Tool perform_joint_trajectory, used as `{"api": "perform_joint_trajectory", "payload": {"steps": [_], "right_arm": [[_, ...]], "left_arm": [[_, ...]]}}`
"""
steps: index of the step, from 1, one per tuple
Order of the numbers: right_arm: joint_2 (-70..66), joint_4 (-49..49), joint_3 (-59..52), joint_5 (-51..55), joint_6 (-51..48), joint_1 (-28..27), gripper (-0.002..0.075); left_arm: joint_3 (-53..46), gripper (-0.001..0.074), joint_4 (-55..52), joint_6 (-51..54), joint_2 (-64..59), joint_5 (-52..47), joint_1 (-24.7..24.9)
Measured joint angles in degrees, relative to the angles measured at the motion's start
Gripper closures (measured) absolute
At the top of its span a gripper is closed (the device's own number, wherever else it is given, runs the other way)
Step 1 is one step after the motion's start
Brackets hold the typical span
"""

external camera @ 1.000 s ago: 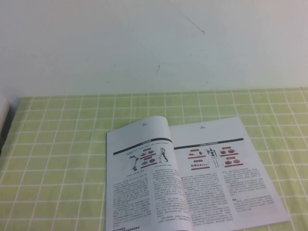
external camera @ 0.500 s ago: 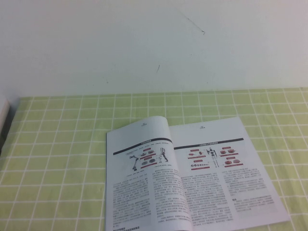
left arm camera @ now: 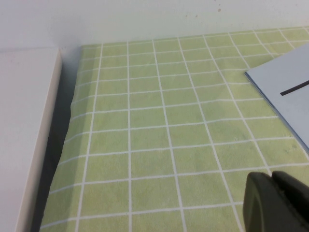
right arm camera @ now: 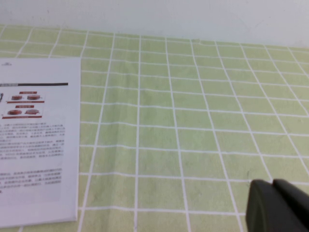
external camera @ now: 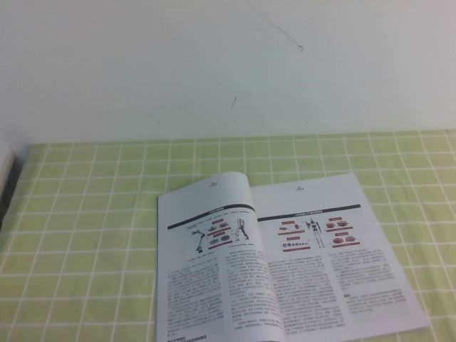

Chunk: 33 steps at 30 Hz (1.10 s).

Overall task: Close book
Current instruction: 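Close the open booklet and leave it lying on the table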

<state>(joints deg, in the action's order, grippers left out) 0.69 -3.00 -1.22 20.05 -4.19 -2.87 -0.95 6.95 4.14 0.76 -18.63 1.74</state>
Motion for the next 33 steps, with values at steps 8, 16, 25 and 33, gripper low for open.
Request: {"api": "perform_joint_trajectory", "payload": {"steps": [8, 16, 25, 33], "right_arm": [[0.0, 0.0, 0.0, 0.0, 0.0, 0.0, 0.0729], [0.0, 0.0, 0.0, 0.0, 0.0, 0.0, 0.0729], [0.0, 0.0, 0.0, 0.0, 0.0, 0.0, 0.0729], [0.0, 0.0, 0.0, -0.1, 0.0, 0.0, 0.0729]], "left_arm": [[0.0, 0.0738, 0.0, 0.0, 0.0, 0.0, 0.0], [0.0, 0.0738, 0.0, 0.0, 0.0, 0.0, 0.0], [0.0, 0.0738, 0.0, 0.0, 0.0, 0.0, 0.0], [-0.2, 0.0738, 0.0, 0.0, 0.0, 2.1, 0.0]]}}
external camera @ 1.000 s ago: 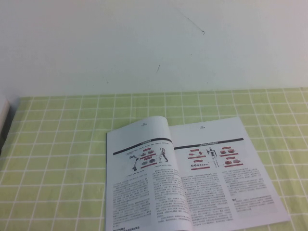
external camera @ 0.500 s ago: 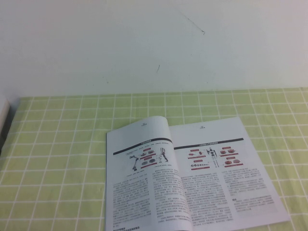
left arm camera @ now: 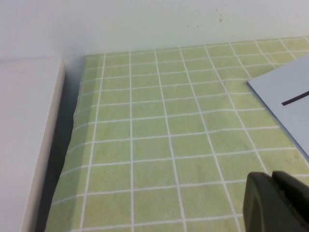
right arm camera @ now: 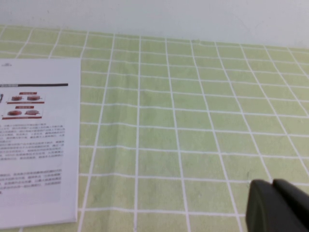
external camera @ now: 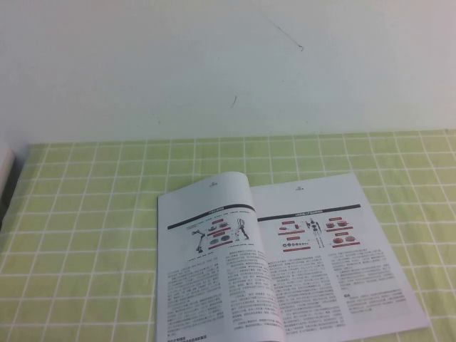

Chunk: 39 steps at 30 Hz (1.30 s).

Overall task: Close book
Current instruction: 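Close the open booklet and leave it lying on the table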

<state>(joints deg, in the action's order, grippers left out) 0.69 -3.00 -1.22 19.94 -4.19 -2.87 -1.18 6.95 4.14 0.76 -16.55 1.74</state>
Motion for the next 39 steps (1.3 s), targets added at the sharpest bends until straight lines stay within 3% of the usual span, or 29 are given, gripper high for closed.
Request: {"api": "perform_joint_trajectory", "payload": {"steps": [4, 8, 17, 26, 32, 39], "right_arm": [[0.0, 0.0, -0.2, -2.3, 0.0, 0.0, 0.0729], [0.0, -0.1, -0.4, -8.5, 0.0, 0.0, 0.0729], [0.0, -0.2, -0.4, -35.6, 0.0, 0.0, 0.0729], [0.0, -0.2, -0.4, -56.0, 4.2, 0.0, 0.0729], [0.0, -0.2, -0.3, -56.1, 4.9, 0.0, 0.0729], [-0.6, -0.5, 12.2, -31.9, 3.5, 0.0, 0.0729]], "left_arm": [[-0.1, 0.0738, 0.0, 0.0, 0.0, 4.2, 0.0], [-0.1, 0.0738, 0.0, 0.0, 0.0, 14.5, 0.0], [-0.1, 0.0738, 0.0, 0.0, 0.0, 39.6, 0.0], [-0.1, 0.0738, 0.0, 0.0, 0.0, 49.4, 0.0], [-0.1, 0.0738, 2.2, 0.0, 0.0, 49.5, 0.0], [8.0, 0.0738, 7.7, -2.7, 0.0, 31.7, 0.0]]}}
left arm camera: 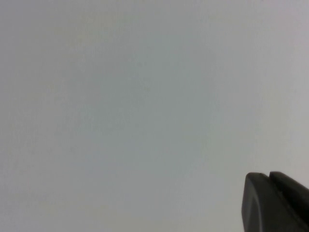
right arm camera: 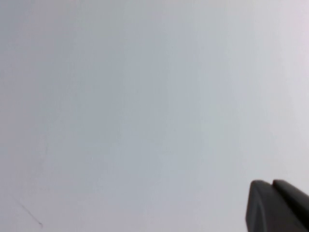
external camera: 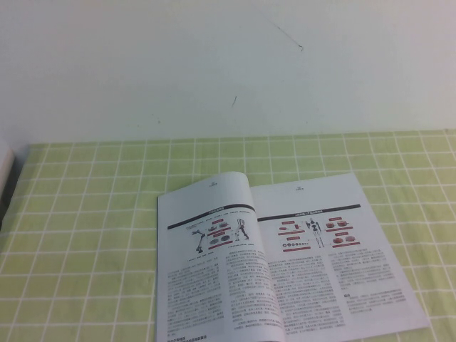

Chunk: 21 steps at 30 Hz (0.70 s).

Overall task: Close book
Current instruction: 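Close the open booklet and leave it lying on the table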

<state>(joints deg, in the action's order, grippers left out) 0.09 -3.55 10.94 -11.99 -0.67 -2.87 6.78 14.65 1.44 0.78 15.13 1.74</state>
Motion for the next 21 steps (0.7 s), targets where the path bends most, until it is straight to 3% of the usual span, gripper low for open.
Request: {"api": "perform_joint_trajectory", "payload": {"steps": [8, 12, 17, 21], "right_arm": [[-14.5, -0.1, 15.6, 26.9, -1.9, 0.0, 0.0729], [-24.1, 0.6, 19.1, 33.9, -5.2, 0.0, 0.0729], [-35.9, 10.6, 19.9, 36.0, -10.5, 0.1, 0.0729], [-44.1, 21.4, 20.0, 37.0, -25.8, 0.1, 0.0729]], "left_arm": [[13.9, 0.0738, -1.3, 8.9, -11.2, -24.8, 0.0], [17.9, 0.0738, 0.6, 10.1, -21.9, -38.5, 0.0], [17.4, 0.0738, 10.3, 10.3, -32.7, -40.1, 0.0], [17.2, 0.0738, 16.1, 12.3, -41.3, -39.5, 0.0]]}}
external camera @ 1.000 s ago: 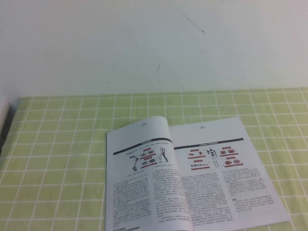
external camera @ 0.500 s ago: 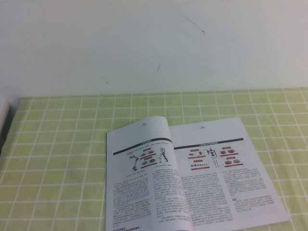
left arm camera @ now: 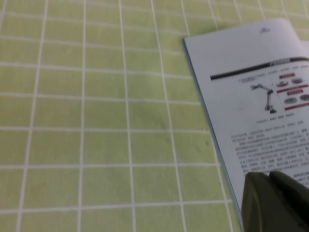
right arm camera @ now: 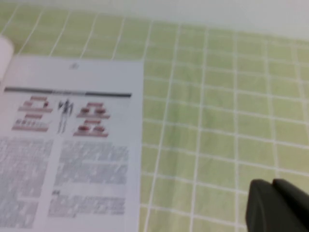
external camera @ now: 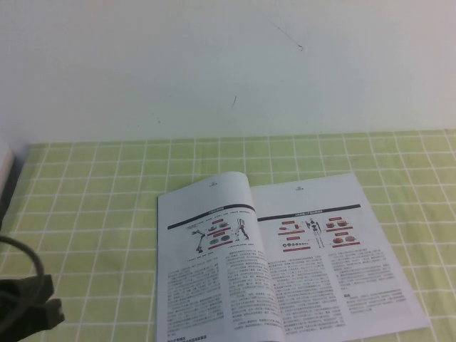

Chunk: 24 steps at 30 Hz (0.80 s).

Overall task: Close book
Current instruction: 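Close the open booklet and leave it lying on the table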

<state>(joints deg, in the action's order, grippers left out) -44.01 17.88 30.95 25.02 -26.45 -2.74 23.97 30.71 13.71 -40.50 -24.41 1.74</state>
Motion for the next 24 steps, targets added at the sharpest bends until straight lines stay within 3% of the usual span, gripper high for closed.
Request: {"api": "perform_joint_trajectory", "payload": {"steps": [6, 12, 19, 24], "right_arm": [[-18.4, 14.9, 3.2, 6.4, -21.7, 0.0, 0.0729], [-35.1, 31.7, 7.9, 6.4, -44.2, 1.4, 0.0729], [-47.7, 36.1, 12.7, 2.0, -49.0, 10.0, 0.0729], [-55.4, 36.6, 13.7, 0.0, -49.4, 13.8, 0.0729]], "left_arm": [[3.9, 0.0738, 8.3, 9.8, -16.3, -0.1, 1.6], [10.0, 0.0738, 11.9, 14.3, -31.9, 2.6, 7.9], [13.2, 0.0738, 13.3, 14.6, -41.5, 10.2, 13.9], [13.4, 0.0738, 14.1, 14.6, -45.6, 15.4, 15.3]]}}
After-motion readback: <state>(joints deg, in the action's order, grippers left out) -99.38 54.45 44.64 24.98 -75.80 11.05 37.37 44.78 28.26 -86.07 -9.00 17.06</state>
